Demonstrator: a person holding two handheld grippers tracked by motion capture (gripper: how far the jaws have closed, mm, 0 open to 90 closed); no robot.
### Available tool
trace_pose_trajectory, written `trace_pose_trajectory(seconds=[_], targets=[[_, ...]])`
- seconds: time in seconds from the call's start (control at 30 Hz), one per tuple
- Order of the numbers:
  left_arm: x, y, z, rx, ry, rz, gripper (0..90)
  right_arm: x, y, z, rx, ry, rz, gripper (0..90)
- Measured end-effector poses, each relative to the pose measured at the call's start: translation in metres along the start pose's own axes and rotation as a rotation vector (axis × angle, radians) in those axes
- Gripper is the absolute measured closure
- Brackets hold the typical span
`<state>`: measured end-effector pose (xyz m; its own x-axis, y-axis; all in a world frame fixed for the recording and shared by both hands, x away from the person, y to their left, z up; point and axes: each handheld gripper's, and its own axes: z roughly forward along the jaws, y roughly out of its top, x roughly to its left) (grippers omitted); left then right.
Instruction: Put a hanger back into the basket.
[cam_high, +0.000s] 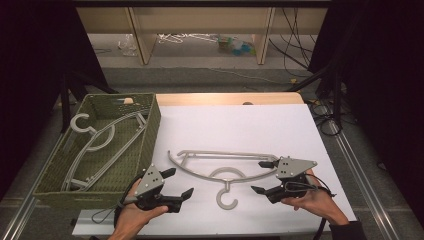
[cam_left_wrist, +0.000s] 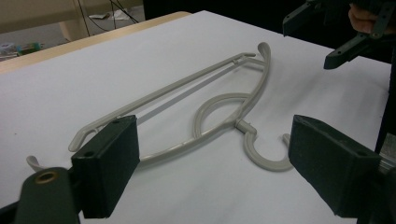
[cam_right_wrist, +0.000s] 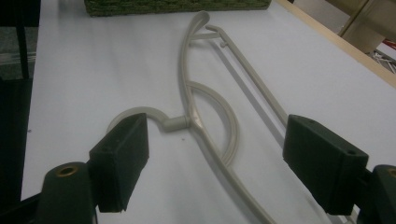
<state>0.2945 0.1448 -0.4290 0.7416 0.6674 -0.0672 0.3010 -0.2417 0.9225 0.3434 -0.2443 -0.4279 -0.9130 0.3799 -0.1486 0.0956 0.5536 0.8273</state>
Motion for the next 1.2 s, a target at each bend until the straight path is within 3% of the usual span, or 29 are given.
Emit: trace_pose_trajectory(seconds=[0.23,0.4,0.77,0.93,1.0,1.07,1.2], targets=[[0.0,-0.002,0.001,0.006,0.004,0.01,16.5,-0.001,0.0,0.003,0.01,-0.005,0.006,23.3],[-0.001,-0.003,0.002,0.012,0.0,0.015,16.6,-0.003,0.0,0.01,0.046,-0.001,0.005,23.2],[-0.004,-0.007,0.004,0.031,-0.019,0.027,16.7,-0.022,-0.005,0.042,0.229,0.065,0.005,28.1],[-0.003,-0.008,0.006,0.042,-0.042,0.05,16.8,-0.031,-0.005,0.055,0.295,0.096,0.006,36.5],[-0.004,-0.009,0.007,0.049,-0.038,0.037,16.8,-0.03,-0.006,0.059,0.352,0.119,-0.003,41.8],[-0.003,-0.009,0.007,0.05,-0.044,0.052,16.9,-0.031,-0.006,0.063,0.389,0.134,-0.015,44.6],[-0.004,-0.009,0.007,0.054,-0.042,0.046,17.1,-0.036,-0.007,0.072,0.451,0.179,0.029,49.6]])
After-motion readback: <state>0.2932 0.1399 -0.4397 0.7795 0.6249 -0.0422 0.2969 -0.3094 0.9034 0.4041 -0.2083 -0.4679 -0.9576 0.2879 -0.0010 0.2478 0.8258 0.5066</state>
